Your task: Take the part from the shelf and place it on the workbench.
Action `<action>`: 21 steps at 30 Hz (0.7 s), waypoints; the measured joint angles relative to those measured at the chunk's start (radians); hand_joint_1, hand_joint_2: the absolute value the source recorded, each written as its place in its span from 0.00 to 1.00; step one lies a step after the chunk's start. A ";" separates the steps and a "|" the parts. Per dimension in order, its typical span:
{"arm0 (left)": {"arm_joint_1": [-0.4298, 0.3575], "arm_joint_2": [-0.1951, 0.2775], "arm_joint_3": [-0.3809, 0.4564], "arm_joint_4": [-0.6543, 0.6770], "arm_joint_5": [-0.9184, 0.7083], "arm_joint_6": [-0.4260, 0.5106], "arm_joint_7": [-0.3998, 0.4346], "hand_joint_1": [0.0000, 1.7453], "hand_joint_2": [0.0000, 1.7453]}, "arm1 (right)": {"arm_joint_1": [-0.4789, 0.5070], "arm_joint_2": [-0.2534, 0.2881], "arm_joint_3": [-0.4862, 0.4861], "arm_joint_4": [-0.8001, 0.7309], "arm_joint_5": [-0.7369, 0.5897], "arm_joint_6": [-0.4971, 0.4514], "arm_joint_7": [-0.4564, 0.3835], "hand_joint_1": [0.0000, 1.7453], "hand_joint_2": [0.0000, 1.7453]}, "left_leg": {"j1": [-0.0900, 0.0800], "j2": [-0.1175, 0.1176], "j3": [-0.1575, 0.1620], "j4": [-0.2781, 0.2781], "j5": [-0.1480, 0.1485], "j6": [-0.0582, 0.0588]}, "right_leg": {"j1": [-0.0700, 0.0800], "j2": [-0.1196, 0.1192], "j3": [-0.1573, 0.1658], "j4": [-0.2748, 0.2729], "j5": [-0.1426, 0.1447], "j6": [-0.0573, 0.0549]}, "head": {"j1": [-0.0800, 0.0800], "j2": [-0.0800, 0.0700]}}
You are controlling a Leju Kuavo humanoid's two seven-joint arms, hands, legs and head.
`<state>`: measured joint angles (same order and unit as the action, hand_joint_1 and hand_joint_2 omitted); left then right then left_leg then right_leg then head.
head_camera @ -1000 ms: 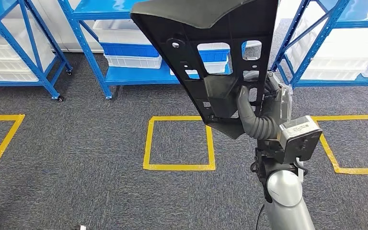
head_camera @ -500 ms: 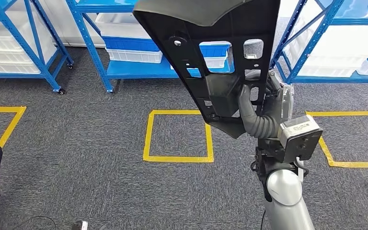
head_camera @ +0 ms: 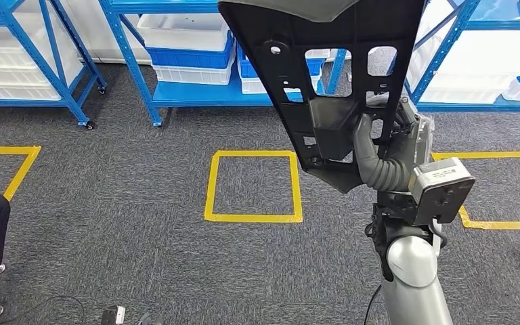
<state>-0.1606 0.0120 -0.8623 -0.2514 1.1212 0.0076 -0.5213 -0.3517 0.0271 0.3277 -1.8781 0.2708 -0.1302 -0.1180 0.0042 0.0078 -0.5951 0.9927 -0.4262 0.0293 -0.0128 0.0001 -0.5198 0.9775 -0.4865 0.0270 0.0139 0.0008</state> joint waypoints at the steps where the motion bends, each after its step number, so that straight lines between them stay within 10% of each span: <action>1: 0.000 0.000 0.000 0.000 0.000 0.000 0.000 0.00 1.00 | 0.000 0.000 0.000 0.000 0.000 -0.001 0.000 1.00 1.00 | 0.002 0.000 -0.001 -0.001 0.004 -0.001 | 0.002 0.000 -0.003 0.001 0.002 -0.003 | 0.000 0.000; 21: -0.014 0.000 0.022 -0.002 -0.024 0.007 0.013 0.00 1.00 | -0.009 -0.006 -0.014 0.003 -0.017 -0.002 -0.006 1.00 1.00 | 0.005 0.000 -0.004 -0.013 0.020 -0.024 | 0.012 0.000 -0.013 0.003 0.012 -0.018 | 0.000 0.000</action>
<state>-0.1751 0.0122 -0.8400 -0.2533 1.0974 0.0142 -0.5083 -0.3611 0.0206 0.3138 -1.8751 0.2541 -0.1321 -0.1241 0.0088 0.0074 -0.5988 0.9801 -0.4058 0.0054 -0.0006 -0.0001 -0.5329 0.9803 -0.4750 0.0086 0.0139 0.0008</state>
